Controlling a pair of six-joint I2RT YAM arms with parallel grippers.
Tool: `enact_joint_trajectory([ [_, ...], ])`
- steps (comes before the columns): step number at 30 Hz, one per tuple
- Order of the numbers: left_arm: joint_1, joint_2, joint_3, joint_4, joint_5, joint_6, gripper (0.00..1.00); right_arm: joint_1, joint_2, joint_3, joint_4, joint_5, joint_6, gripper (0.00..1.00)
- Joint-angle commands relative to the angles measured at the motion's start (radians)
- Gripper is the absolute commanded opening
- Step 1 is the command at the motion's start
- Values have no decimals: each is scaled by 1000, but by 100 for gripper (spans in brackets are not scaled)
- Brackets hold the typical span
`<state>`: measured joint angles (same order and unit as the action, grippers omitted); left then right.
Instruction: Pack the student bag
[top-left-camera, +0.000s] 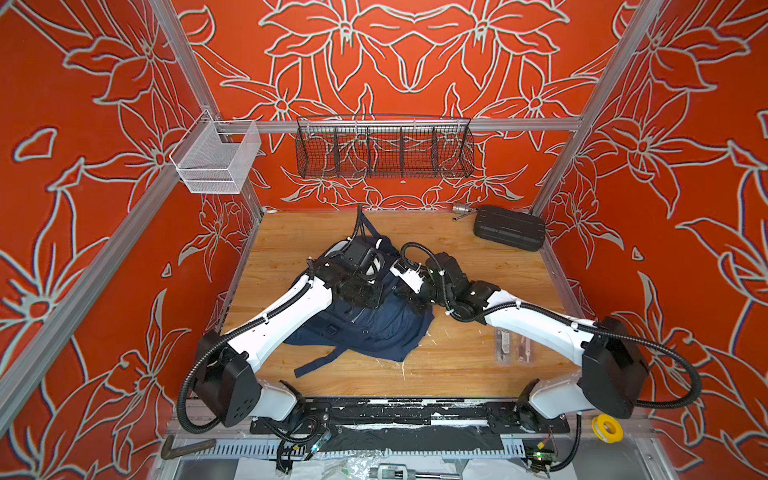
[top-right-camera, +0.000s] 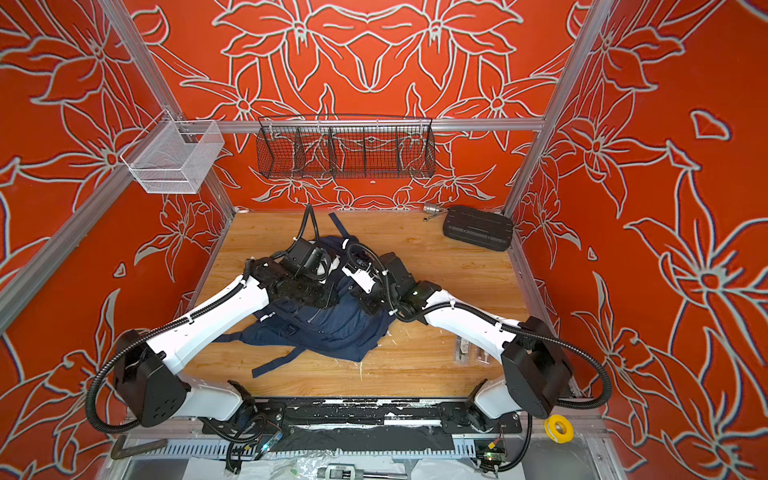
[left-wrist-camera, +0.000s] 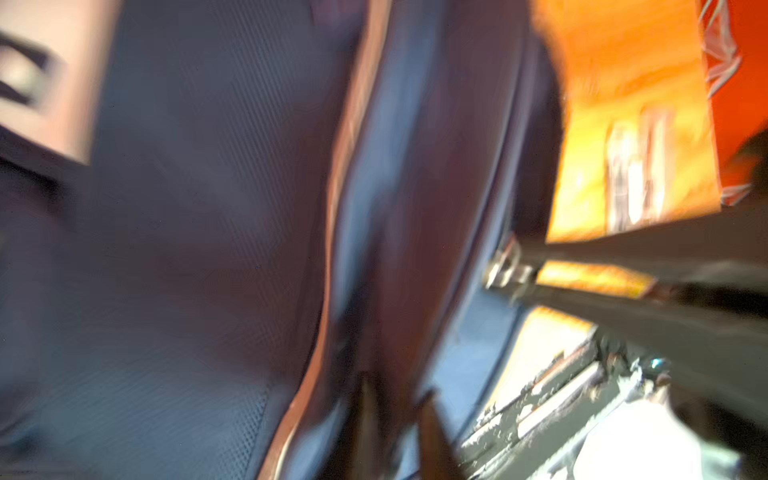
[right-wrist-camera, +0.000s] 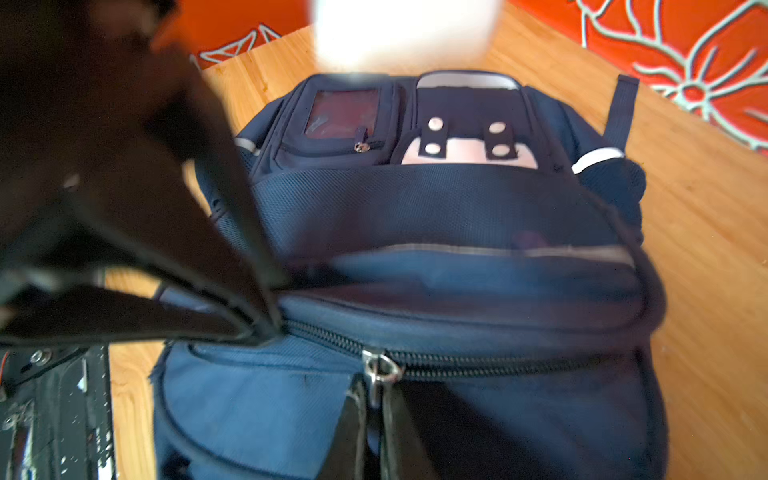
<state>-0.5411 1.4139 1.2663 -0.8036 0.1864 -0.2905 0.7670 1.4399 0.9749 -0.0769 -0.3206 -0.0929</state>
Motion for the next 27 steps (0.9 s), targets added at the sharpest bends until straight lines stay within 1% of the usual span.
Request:
enact_joint_trajectory([
  [1,39,-55,80,25,-103,-21,45,17,-40,-24,56,-14,0,0],
  [3,49,-67,95,27,-141,-33,55,17,-36,-18,52,-8,-18,0],
  [4,52,-64,113,16,-165,-46,66,18,-35,-19,53,-10,-25,0],
  [5,54,-51,140,-9,-195,-64,71,18,-35,-23,61,-10,-29,0],
  [7,61,0,222,-69,-194,-68,75,18,-41,-35,90,-15,-39,0],
  [12,63,194,437,-224,-145,-79,78,18,-64,-83,171,-22,-70,0],
  [16,63,359,593,-341,-75,-54,77,21,-59,-82,154,-20,-113,0],
  [21,52,478,701,-408,-42,-22,77,24,-59,-94,163,-15,-139,0],
  [27,-6,548,768,-448,-54,48,77,35,-49,-94,140,-5,-178,0],
])
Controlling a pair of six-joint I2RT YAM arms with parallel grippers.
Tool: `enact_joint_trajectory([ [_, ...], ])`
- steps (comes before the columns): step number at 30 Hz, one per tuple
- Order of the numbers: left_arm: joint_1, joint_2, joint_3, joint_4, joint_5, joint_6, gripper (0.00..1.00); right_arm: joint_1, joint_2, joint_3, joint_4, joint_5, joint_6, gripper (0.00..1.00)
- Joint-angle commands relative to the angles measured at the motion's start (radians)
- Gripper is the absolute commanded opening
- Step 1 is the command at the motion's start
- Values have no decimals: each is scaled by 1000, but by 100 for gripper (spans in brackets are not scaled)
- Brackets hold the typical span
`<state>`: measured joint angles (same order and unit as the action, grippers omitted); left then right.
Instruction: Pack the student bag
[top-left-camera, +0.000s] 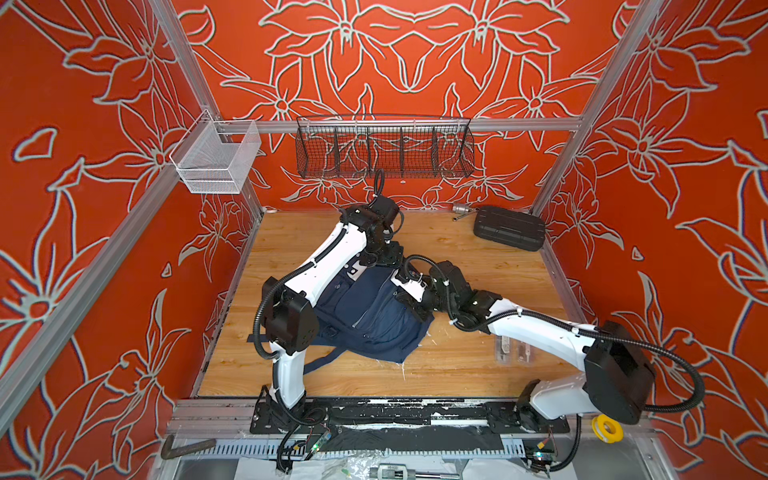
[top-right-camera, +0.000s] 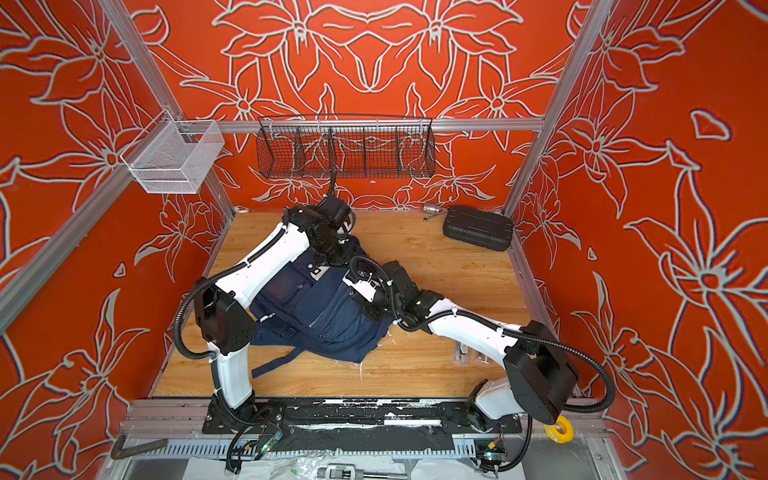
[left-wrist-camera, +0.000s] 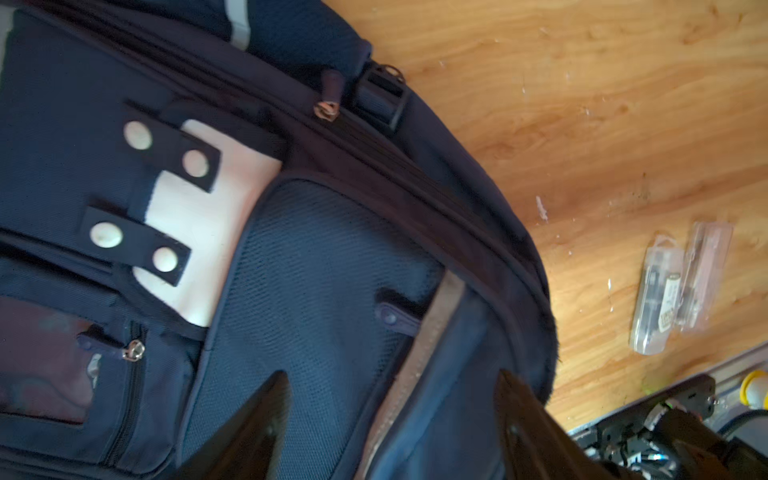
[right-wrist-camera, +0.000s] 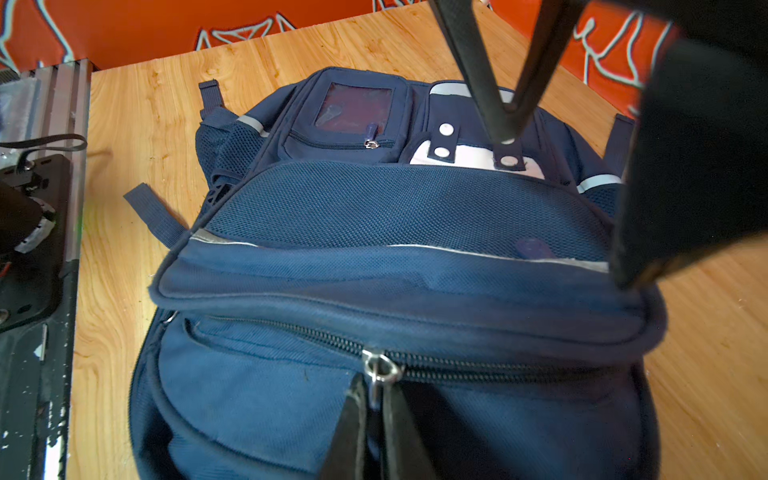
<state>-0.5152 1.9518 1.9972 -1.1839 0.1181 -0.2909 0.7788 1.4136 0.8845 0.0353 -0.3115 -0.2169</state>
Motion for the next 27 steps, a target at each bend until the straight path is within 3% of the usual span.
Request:
enact_joint_trajectory([
  [1,-42,17,41,-73,8,59,77,25,-21,-1,18,-9,-61,0],
  [8,-69,41,55,-107,27,94,79,27,-13,10,-5,1,-84,0],
  [13,-117,142,122,-233,-76,128,79,30,-15,9,-13,8,-93,0],
  [15,-118,187,156,-277,-84,122,74,31,-13,14,-28,8,-101,0],
  [17,-119,218,191,-308,-97,113,66,33,-10,20,-38,11,-108,0],
  [18,-118,230,208,-317,-93,114,55,33,-11,19,-43,12,-112,0],
  [22,-115,252,273,-320,-58,96,1,39,-16,19,-54,17,-114,0],
  [27,-98,247,366,-293,15,30,0,62,-18,24,-70,26,-114,0],
])
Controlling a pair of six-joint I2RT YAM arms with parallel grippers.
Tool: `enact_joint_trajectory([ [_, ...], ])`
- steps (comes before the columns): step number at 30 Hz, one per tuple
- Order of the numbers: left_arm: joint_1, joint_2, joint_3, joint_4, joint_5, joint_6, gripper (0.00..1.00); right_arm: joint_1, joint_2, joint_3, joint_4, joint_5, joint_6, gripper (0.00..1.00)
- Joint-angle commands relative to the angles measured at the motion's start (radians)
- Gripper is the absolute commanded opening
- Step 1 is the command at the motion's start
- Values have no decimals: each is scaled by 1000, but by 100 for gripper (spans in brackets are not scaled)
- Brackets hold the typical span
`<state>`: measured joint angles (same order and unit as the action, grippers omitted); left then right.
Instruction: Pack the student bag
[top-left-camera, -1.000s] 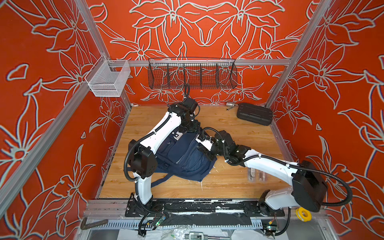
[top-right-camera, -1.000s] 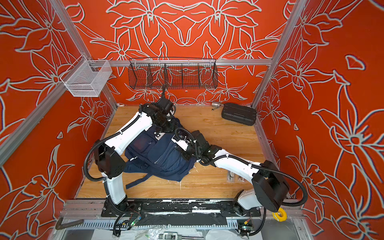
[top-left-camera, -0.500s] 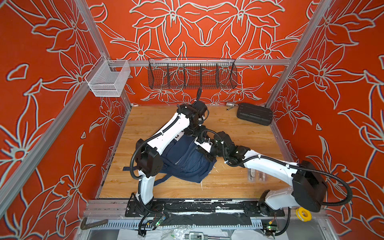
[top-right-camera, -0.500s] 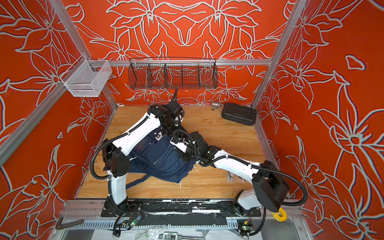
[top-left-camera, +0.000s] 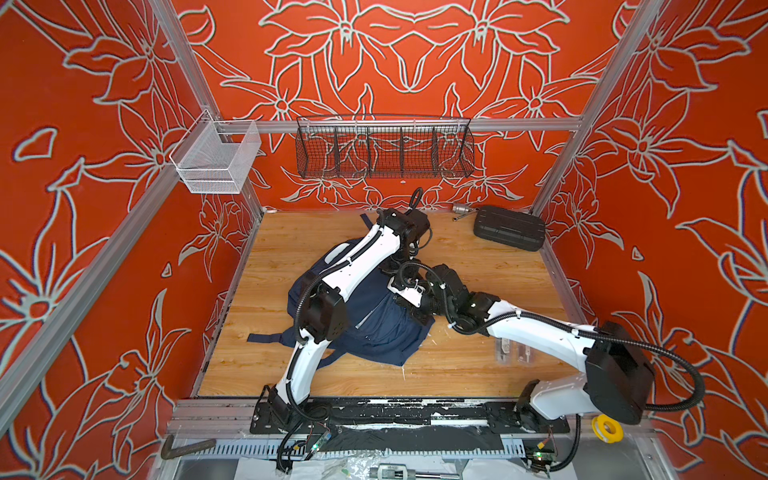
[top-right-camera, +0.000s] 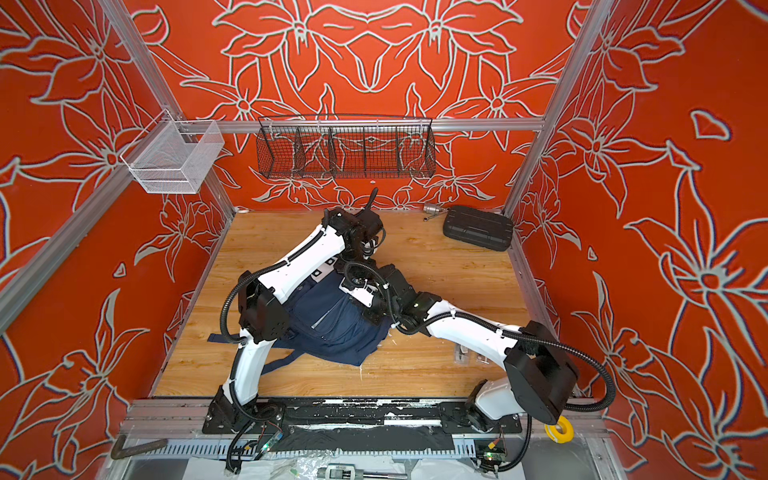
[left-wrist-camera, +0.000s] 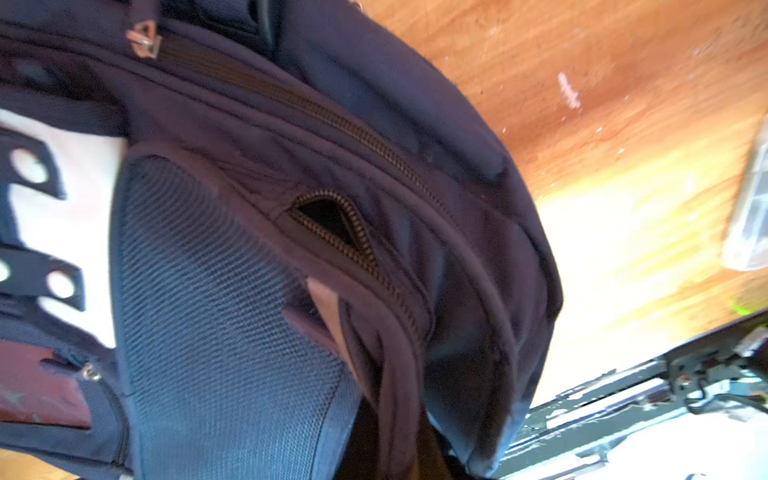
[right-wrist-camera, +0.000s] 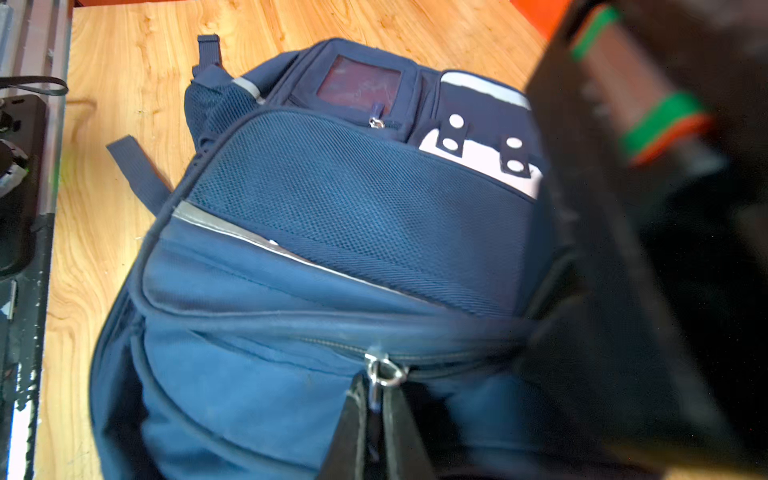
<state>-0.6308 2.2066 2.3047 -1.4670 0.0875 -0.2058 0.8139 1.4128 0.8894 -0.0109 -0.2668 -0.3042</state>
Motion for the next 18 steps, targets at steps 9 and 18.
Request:
enact_joint_trajectory([
  [9,90,-116,42,215,147,-258,0,125,17,26,-3,12,-1,0],
  [18,172,-162,-9,283,122,-404,0,182,18,-5,81,15,34,0],
])
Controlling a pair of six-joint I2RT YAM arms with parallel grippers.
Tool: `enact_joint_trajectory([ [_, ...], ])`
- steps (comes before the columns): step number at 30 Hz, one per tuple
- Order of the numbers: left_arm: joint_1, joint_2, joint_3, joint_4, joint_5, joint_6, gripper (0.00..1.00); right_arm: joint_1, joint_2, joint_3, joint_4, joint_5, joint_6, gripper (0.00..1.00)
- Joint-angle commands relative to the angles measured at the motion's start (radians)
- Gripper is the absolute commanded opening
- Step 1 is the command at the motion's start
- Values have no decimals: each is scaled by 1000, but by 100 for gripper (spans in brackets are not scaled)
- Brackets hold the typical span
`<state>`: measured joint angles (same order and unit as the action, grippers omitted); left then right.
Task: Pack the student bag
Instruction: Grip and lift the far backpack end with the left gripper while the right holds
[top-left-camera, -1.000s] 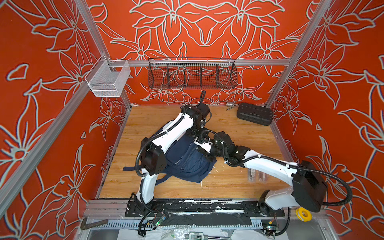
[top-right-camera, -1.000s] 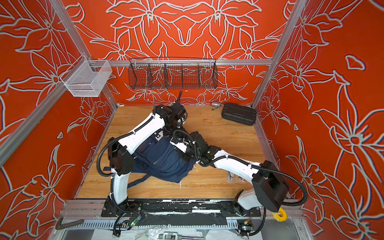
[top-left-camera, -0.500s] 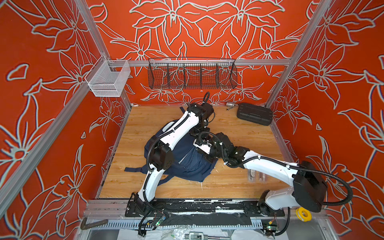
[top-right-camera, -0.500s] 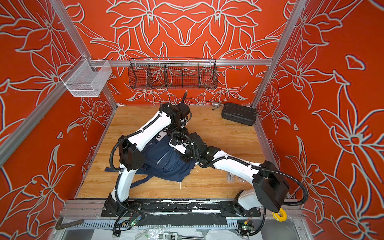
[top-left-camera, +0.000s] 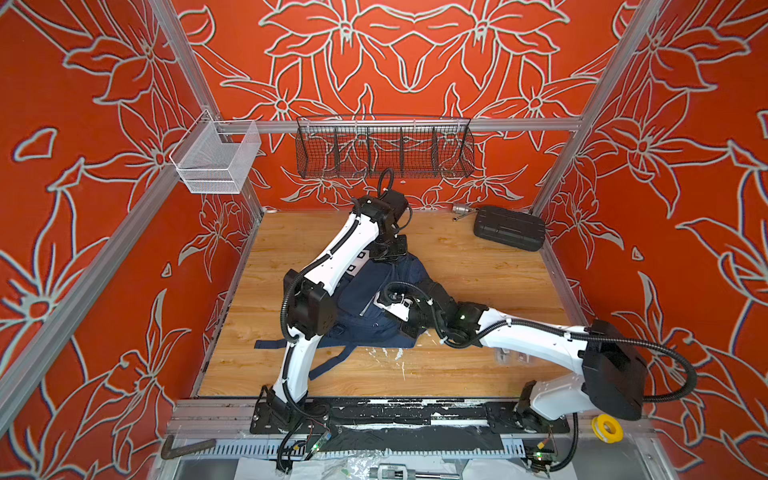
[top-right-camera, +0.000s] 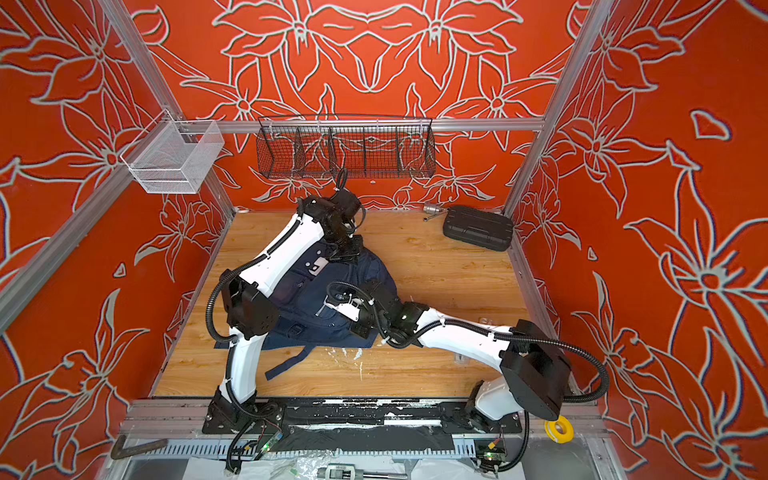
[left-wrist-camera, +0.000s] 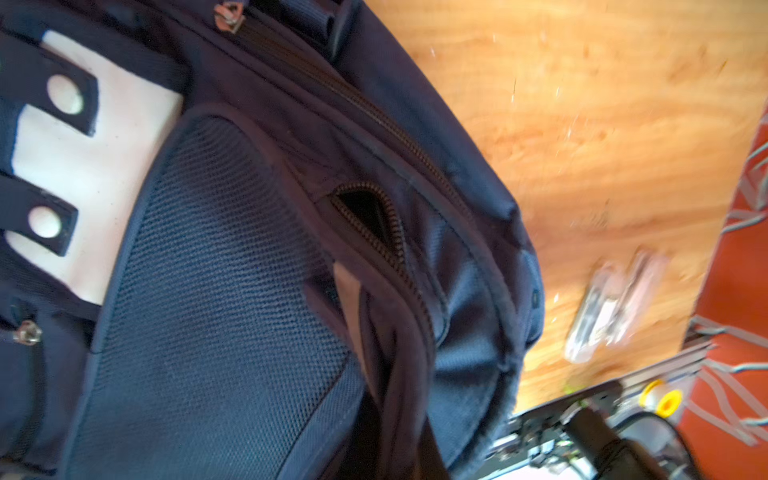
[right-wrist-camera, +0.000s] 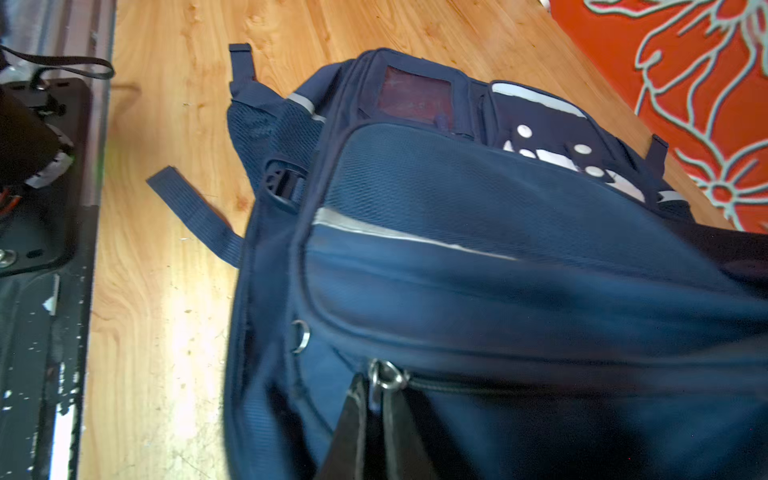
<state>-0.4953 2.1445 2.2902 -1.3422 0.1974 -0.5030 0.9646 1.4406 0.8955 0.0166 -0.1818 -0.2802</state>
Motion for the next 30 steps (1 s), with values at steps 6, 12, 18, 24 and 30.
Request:
enact_joint_trajectory([
  [6,82,-112,-13,168,16,-125,2,23,-37,-34,40,-38,-21,0],
  [12,83,-105,38,134,37,-48,53,-4,-47,-51,81,-31,-17,0],
  [18,82,-182,17,12,-70,114,66,-27,-68,-81,122,-55,-25,0],
  [24,33,-271,-167,-22,-70,242,69,-33,-85,-87,116,-64,-49,0],
  [30,-65,-248,-244,-86,-140,330,70,-34,-88,-71,90,-66,-60,0],
])
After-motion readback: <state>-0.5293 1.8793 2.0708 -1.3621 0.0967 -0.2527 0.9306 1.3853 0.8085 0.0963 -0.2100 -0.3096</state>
